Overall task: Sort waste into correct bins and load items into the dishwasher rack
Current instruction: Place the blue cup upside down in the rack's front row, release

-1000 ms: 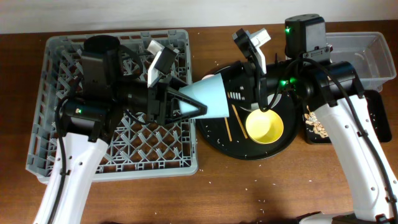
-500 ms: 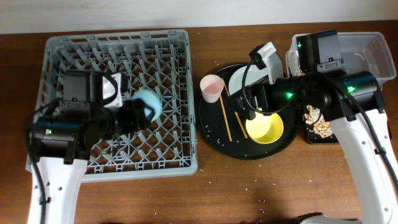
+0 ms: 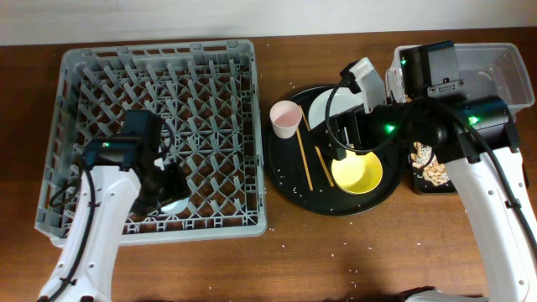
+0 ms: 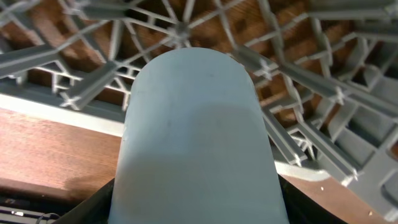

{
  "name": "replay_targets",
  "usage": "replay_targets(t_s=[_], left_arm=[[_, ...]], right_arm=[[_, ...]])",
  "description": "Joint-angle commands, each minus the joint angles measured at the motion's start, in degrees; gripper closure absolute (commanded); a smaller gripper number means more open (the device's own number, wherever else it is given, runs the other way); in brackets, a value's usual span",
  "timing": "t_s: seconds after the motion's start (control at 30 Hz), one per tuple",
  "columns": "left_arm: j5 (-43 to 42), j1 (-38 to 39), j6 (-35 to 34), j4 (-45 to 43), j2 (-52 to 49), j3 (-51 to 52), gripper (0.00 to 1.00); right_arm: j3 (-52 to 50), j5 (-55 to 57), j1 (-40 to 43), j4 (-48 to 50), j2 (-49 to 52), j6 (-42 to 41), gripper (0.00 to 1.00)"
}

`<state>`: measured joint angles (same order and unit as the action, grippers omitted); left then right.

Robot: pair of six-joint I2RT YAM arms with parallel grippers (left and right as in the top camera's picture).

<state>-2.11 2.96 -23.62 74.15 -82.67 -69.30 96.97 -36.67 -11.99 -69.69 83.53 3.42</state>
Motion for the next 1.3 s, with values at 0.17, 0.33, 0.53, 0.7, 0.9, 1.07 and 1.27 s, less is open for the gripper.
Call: replay_targets(t_s=[0.17,0.33,0.53,0.7,0.9,1.07,1.27], left_arm=[[-5.1,-1.4,-0.7,-0.5,0.3,-1.2,0.64],[-5.2,6.9,-0.8,-2.6,0.3,-1.1,0.64],[-5.1,19.6,-0.8,-10.2,-0.5,-1.1,0.64],[-1.5,26.6,-2.7,-11.7,-5.6,-1.1,0.64],[-1.3,28.3,-5.9,-7.9,-9.2,-1.1,0.64],[-1.0,28.2,-6.6,-6.8,-9.2,-1.1,0.55],[-0.8,28.2,-6.6,-8.6,-9.2,-1.1,0.37]], right_arm=[[0.6,1.4,-0.1,0.0,0.2,0.2,0.01],[0.6,1.4,-0.1,0.0,0.2,0.2,0.02],[0.6,1.4,-0.1,0.0,0.2,0.2,0.02],[0.6,1.4,-0.1,-0.7,0.2,0.2,0.02],[0.6,1.4,-0.1,-1.1,0.2,0.2,0.02],[0.6,1.4,-0.1,-1.1,0.2,0.1,0.02],[0.6,1.4,-0.1,-1.1,0.2,0.1,0.02]])
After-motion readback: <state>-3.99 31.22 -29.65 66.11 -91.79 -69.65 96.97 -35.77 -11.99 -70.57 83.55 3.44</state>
